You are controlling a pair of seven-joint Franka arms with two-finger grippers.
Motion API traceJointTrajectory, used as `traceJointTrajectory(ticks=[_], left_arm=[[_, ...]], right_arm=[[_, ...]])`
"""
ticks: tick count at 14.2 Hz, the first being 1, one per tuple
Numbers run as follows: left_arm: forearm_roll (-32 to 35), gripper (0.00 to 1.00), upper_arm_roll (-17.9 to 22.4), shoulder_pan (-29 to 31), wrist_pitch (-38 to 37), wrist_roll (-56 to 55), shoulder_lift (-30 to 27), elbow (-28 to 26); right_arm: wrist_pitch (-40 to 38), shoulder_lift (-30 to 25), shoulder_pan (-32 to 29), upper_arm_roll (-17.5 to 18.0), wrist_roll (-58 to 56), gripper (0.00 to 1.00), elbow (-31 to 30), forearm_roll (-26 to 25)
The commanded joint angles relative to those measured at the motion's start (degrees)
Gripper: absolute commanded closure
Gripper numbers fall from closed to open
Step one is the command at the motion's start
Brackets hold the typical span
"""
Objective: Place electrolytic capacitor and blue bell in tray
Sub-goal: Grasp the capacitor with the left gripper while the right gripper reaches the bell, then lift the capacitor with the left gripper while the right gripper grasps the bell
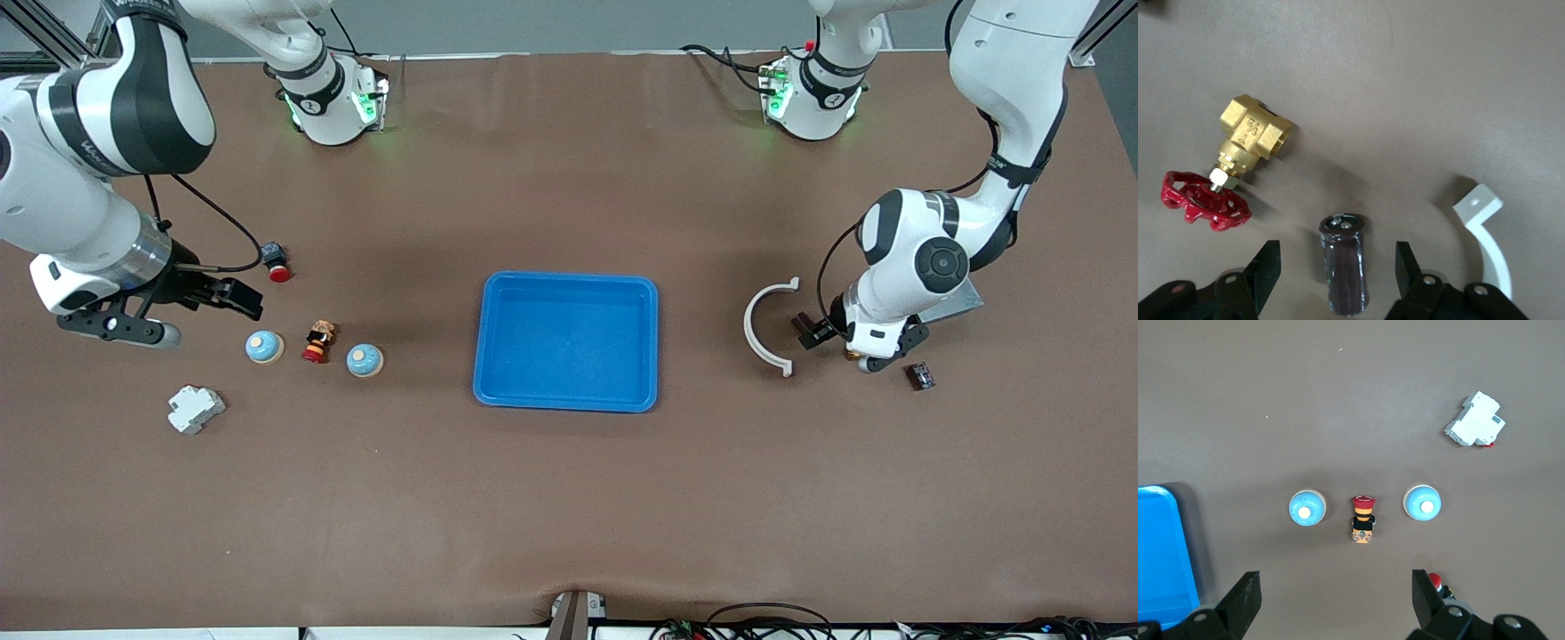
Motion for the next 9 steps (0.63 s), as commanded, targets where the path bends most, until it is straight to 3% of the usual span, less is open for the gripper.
traceJointTrajectory(ticks=[1, 4, 7, 9], left_arm=[[1.73, 0.27, -0.11, -0.13, 1.03, -2.49, 0.69, -0.49], [1.82, 0.3, -0.11, -0.22, 2.17, -3.2, 1.57, -0.49], [1.82, 0.41, -0.11, -0.75, 3.75, -3.28, 2.01, -0.66], [1.82, 0.81, -0.11, -0.75, 3.84, -3.28, 2.1, -0.58]], right_arm=[[-0.88, 2.35, -0.66, 0.28, 0.72, 0.0, 2.16, -0.41], [0.35, 4.19, -1.1, 0.28, 0.64, 0.0, 2.33, 0.03], [0.35, 7.27, -1.19, 0.28, 0.64, 0.0, 4.27, 0.38], [0.7, 8.76, -0.58, 0.37, 0.72, 0.0, 4.18, 0.47]])
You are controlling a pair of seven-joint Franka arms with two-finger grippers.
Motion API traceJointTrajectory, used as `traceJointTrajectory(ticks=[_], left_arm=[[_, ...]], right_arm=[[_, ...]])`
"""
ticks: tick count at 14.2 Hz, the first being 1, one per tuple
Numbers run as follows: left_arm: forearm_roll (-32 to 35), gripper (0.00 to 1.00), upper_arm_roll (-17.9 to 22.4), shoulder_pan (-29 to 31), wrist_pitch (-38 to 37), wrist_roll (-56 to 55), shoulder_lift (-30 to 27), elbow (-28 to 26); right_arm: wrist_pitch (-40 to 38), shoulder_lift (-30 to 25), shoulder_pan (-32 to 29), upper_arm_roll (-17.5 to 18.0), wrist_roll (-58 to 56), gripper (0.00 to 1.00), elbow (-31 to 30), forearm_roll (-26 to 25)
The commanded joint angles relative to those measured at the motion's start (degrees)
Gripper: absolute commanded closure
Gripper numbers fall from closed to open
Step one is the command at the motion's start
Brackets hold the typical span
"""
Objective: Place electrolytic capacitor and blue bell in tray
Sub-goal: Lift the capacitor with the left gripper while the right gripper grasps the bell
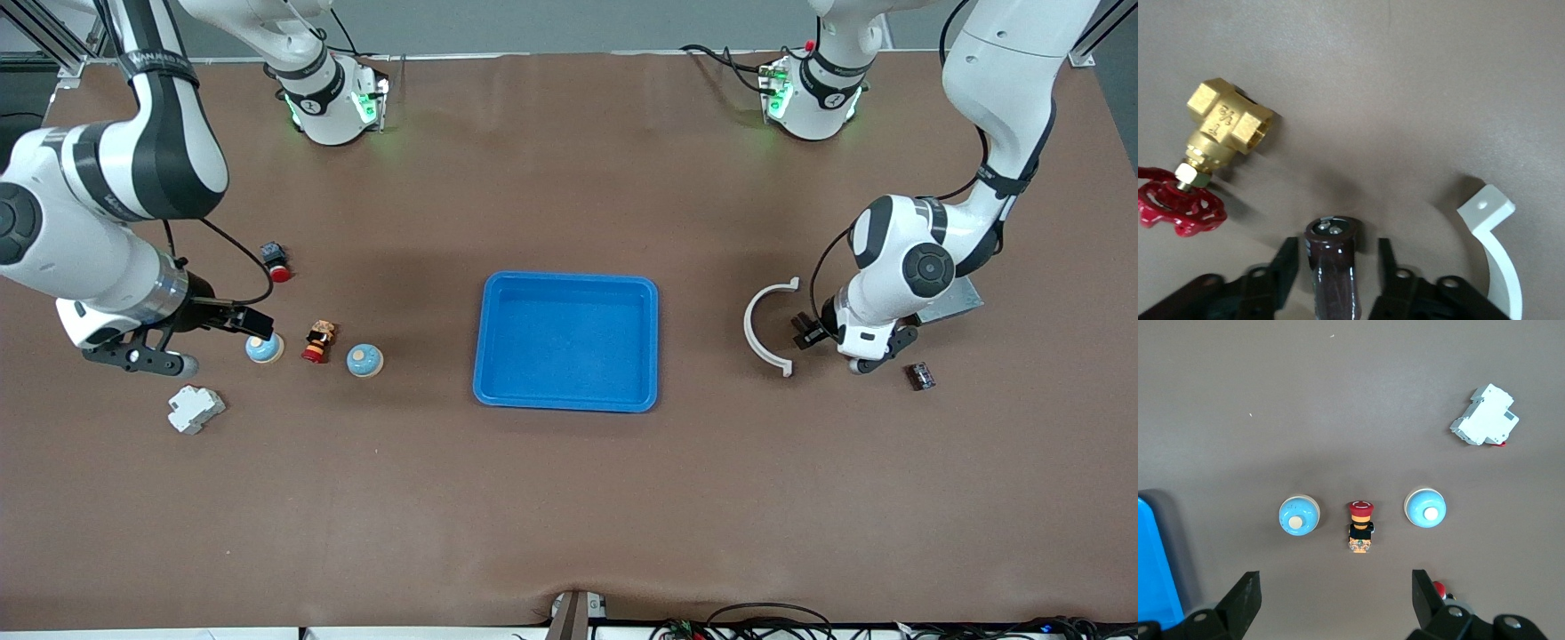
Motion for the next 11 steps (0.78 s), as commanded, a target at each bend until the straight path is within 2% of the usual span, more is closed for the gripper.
traceJointTrajectory(ticks=[1, 4, 9, 11], left_arm=[[1.69, 0.99, -0.02, -0.13, 1.23, -1.75, -0.15, -0.52], [1.78, 1.0, -0.02, -0.13, 1.23, -1.57, -0.68, -0.52], [1.78, 1.0, -0.28, -0.13, -1.66, -1.66, -6.03, 0.62], [1.78, 1.0, -1.68, 0.05, -5.42, -1.66, -7.18, 3.06]], right_arm=[[0.05, 2.36, 0.47, 0.61, 0.7, 0.0, 1.75, 1.1], [1.11, 3.67, 1.0, 0.53, 1.05, 0.0, 1.57, 5.85], [4.96, 7.1, 3.55, 0.53, 6.33, 0.0, 1.4, 5.77], [7.86, 9.21, 3.81, 0.53, 6.33, 0.0, 1.22, 5.77]])
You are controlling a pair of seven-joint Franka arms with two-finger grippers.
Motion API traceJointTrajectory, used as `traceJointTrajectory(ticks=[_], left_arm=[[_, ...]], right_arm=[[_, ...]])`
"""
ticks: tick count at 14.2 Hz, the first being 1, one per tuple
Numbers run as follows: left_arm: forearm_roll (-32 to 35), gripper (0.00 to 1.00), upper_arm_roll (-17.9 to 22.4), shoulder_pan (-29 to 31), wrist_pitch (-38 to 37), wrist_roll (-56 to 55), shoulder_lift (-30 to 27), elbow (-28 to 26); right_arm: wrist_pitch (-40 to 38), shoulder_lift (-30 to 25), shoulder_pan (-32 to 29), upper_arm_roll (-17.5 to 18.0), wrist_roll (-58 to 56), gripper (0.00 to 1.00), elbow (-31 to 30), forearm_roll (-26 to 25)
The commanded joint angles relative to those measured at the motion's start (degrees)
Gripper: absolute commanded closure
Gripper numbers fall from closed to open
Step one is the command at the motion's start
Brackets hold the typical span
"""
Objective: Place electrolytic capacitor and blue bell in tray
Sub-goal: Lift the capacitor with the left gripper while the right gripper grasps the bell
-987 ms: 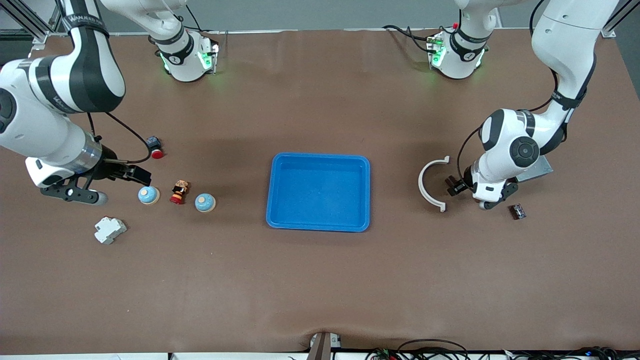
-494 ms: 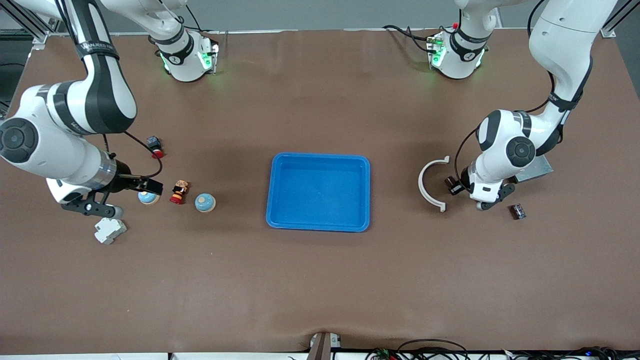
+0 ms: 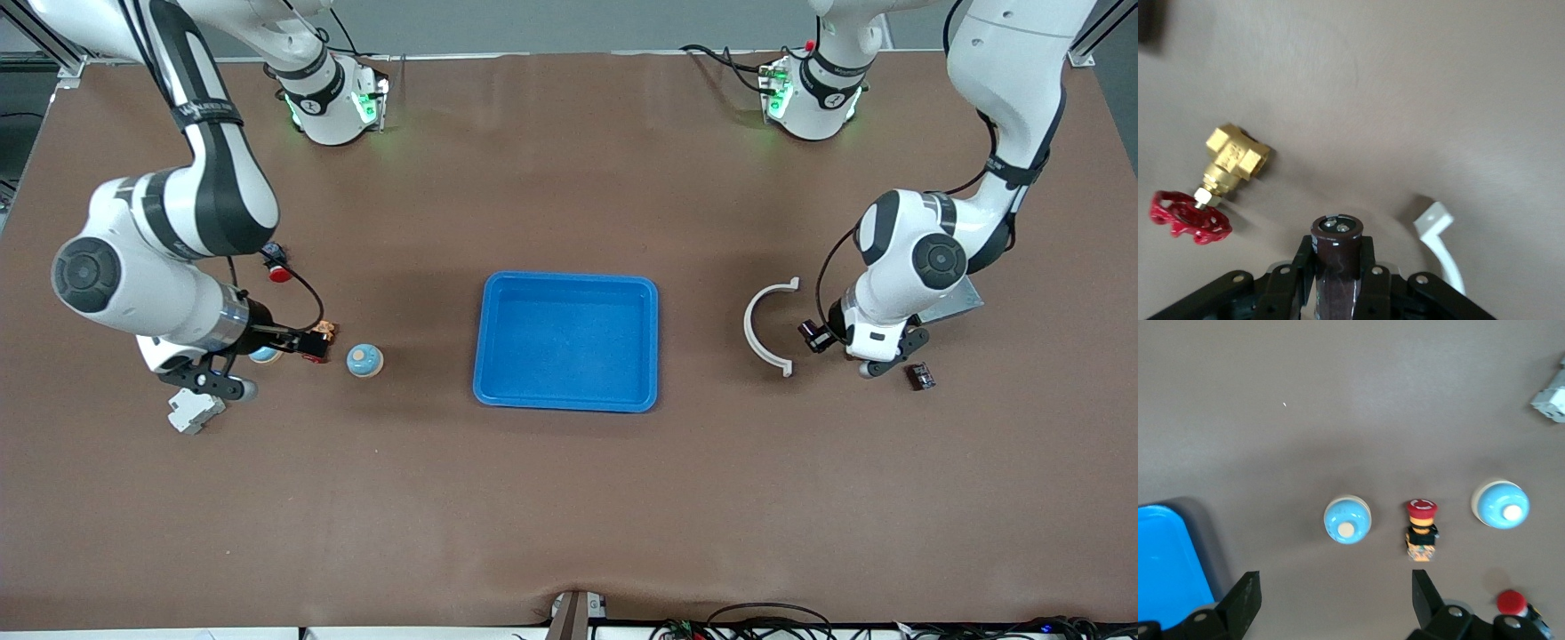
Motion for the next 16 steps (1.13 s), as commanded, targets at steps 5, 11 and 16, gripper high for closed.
traceJointTrajectory(ticks=[5, 11, 16], left_arm=[[1.54, 1.0, -7.78, 0.01, -15.1, -10.53, -2.49, 10.12], [1.36, 1.0, -12.98, -7.18, -15.1, -29.52, 3.12, 18.63], [1.71, 1.0, -12.62, -15.27, -15.1, -42.97, 10.77, 26.9]], right_arm=[[7.92, 6.55, 1.63, -0.23, 1.1, 0.0, 0.44, 0.61], [12.66, 8.31, 2.6, -0.31, 0.22, 0.0, -2.8, -1.32], [18.12, 8.31, 3.56, -0.23, 0.13, 0.0, -8.43, -3.44]])
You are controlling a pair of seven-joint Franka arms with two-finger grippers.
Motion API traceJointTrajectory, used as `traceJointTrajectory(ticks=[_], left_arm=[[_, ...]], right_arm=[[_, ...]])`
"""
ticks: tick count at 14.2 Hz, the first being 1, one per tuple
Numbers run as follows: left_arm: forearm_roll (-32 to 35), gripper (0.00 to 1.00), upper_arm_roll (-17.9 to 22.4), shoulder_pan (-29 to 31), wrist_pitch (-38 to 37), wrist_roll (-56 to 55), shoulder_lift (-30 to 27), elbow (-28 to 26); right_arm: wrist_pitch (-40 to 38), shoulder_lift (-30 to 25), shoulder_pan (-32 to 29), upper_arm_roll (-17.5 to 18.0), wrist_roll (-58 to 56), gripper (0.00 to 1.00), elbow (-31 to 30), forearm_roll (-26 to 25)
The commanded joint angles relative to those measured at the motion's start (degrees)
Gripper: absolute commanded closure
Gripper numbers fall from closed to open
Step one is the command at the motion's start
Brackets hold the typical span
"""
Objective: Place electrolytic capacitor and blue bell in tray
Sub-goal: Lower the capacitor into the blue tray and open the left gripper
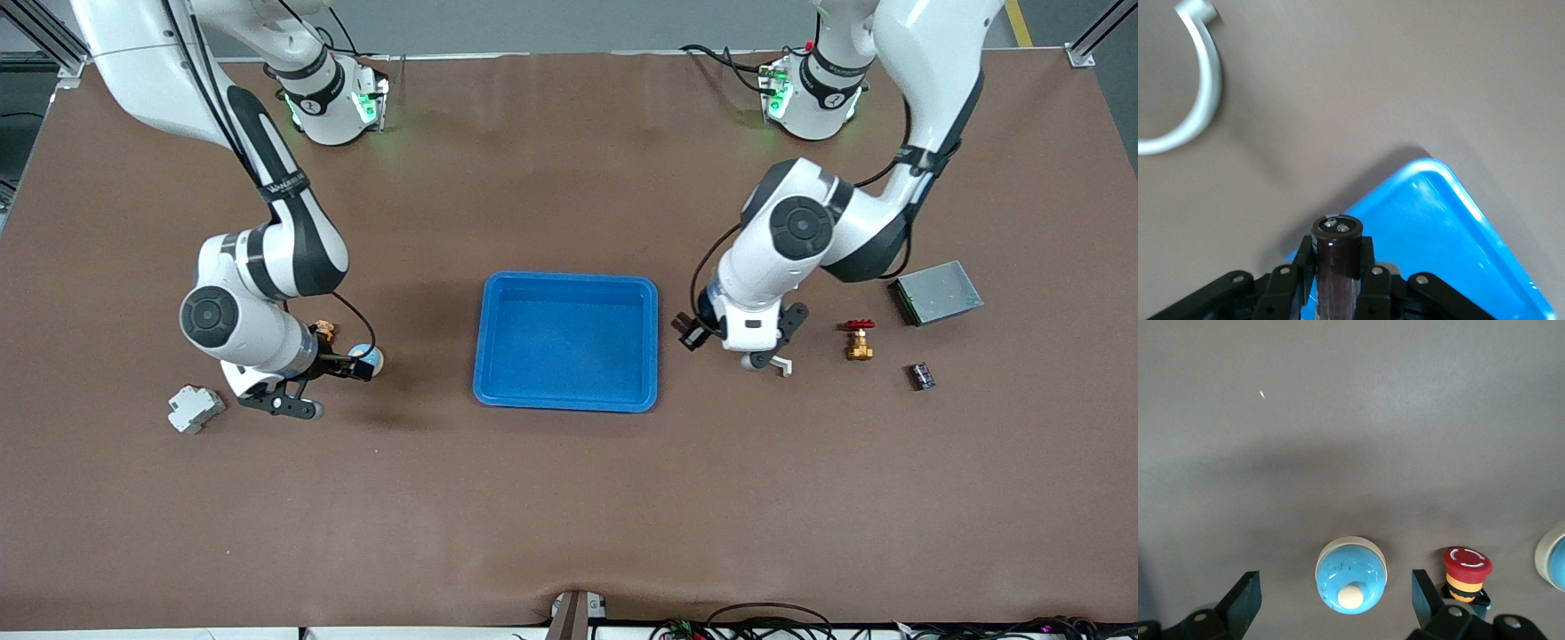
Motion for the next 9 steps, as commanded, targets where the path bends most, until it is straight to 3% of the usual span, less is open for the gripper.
traceJointTrajectory(ticks=[1, 4, 9], left_arm=[[1.7, 1.0, 0.58, -4.47, -1.22, -6.97, 5.6, 6.19], [2.49, 1.0, 2.86, -9.74, -1.22, -11.81, 9.65, 9.28], [5.48, 1.0, 4.54, -13.8, -1.4, -17.53, 13.25, 8.67]], right_arm=[[2.73, -0.66, 1.26, -0.28, -0.02, 0.0, -2.99, -0.71], [4.93, -0.66, 1.53, -0.28, -0.02, 0.0, -5.28, -0.8], [5.46, -0.57, 1.53, -0.28, -0.11, 0.0, -5.99, -0.98]])
